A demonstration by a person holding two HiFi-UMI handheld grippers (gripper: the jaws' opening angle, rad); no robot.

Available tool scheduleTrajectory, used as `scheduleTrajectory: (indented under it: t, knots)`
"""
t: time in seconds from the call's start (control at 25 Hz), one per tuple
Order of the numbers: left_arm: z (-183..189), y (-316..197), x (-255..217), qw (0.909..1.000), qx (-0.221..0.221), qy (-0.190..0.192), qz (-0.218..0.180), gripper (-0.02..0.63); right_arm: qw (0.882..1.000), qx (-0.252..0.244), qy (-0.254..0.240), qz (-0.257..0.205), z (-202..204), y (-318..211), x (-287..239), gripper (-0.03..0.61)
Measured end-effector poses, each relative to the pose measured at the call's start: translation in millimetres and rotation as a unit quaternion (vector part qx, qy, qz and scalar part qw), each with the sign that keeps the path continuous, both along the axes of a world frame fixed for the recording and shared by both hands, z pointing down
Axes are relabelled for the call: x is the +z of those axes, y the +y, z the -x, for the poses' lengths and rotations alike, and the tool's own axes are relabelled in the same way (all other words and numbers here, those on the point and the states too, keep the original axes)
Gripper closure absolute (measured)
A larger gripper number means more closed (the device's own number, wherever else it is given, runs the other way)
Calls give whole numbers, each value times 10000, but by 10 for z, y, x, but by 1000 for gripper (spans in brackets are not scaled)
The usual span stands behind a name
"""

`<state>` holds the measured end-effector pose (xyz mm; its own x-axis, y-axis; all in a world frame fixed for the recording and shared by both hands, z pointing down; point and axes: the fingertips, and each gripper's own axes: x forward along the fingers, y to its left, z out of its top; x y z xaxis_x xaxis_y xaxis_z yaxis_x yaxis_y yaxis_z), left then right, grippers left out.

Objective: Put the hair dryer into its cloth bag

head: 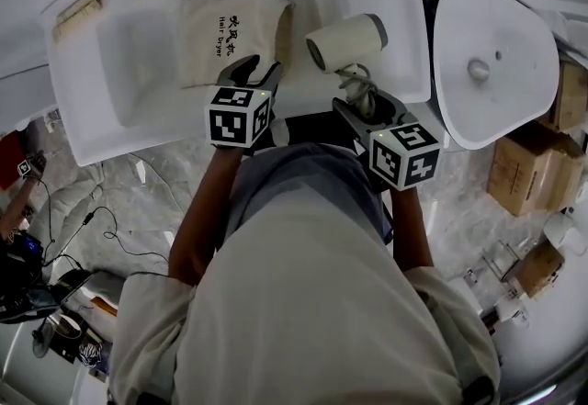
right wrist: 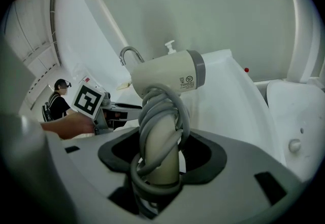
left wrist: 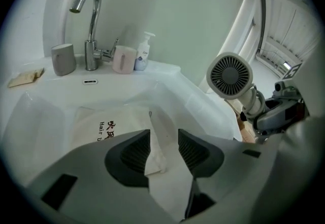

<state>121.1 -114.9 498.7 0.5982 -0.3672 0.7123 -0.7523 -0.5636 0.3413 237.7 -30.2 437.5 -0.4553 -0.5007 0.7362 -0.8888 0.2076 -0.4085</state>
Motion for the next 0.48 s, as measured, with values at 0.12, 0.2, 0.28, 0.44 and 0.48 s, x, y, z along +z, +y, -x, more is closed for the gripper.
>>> scheduleTrajectory:
  t: [0.12, 0.2, 0.28, 0.44, 0.48]
  knots:
    - [-17, -35, 159, 9994, 80, -298, 130, 451, 9999, -83, -34, 53, -23, -57, 42, 334]
    - [-15, -60, 261, 9984, 171, -515, 178, 451, 9998, -146, -62, 74, -24, -104, 71, 333]
    - [-11, -93, 342, 9975, 169, -662, 203, 449, 9996, -251, -82, 101, -22, -155, 102, 333]
    - [-66, -140, 471, 9958, 161, -849, 306, 448, 9988, -451, -131, 153, -48, -243, 147, 334]
    - [-80, -143, 499, 9951, 181, -913, 338, 446, 9986, -487, -144, 162, -56, -257, 153, 333]
